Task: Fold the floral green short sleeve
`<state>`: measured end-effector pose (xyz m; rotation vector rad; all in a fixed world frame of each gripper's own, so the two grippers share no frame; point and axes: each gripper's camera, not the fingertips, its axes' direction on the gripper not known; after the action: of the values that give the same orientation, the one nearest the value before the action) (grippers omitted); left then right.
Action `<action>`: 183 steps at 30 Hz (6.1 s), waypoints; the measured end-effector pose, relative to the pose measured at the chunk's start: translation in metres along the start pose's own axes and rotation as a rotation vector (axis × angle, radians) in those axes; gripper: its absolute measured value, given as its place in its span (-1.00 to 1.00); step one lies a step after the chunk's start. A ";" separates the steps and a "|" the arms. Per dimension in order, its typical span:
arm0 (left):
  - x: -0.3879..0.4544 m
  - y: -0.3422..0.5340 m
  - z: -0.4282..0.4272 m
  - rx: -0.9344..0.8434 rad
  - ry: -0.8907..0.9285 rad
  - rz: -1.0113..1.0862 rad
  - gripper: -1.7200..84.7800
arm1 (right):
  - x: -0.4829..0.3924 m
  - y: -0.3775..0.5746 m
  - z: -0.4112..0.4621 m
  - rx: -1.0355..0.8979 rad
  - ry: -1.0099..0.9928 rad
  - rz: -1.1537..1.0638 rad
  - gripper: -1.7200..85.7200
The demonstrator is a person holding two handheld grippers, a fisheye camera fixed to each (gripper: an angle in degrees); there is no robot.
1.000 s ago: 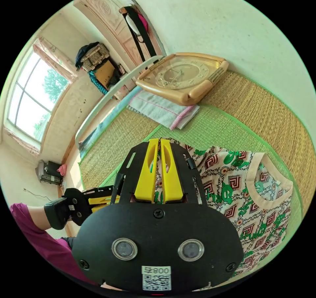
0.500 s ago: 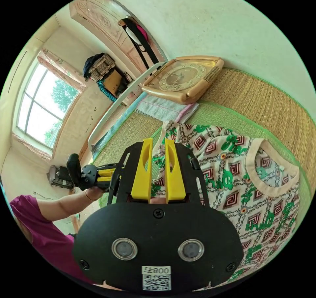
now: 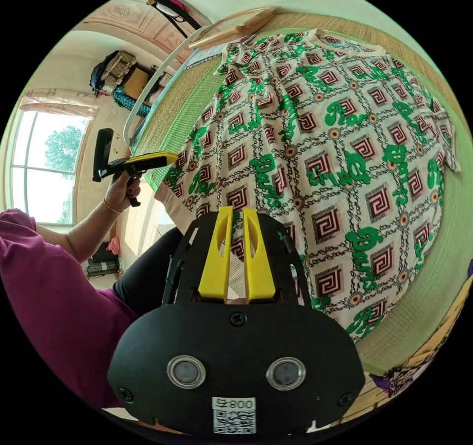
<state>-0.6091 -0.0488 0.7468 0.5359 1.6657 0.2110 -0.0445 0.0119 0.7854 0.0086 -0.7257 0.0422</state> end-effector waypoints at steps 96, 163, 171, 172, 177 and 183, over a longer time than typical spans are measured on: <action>0.291 -0.472 0.851 -0.103 -0.254 0.887 -0.83 | 0.231 0.142 -0.456 0.802 -0.192 0.586 -0.95; 0.098 -0.628 0.780 -0.052 0.143 0.614 -0.93 | 0.230 0.046 -0.422 0.696 -0.111 0.523 -0.96; 0.057 -0.609 0.699 -0.048 0.206 0.513 -0.95 | 0.275 0.054 -0.413 0.759 -0.307 0.542 -0.96; 0.052 -0.607 0.677 -0.004 0.217 0.502 -0.94 | 0.280 0.056 -0.411 0.771 -0.327 0.550 -0.96; 0.028 -0.621 0.611 0.085 0.113 0.419 -0.93 | 0.293 0.053 -0.403 0.780 -0.344 0.559 -0.96; 0.009 -0.652 0.568 0.065 -0.062 0.388 -0.95 | 0.310 0.046 -0.387 0.784 -0.379 0.553 -0.96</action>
<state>-0.2049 -0.7070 0.3580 0.9058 1.5010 0.4191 0.4421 0.0775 0.7011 0.5787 -1.0339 0.8709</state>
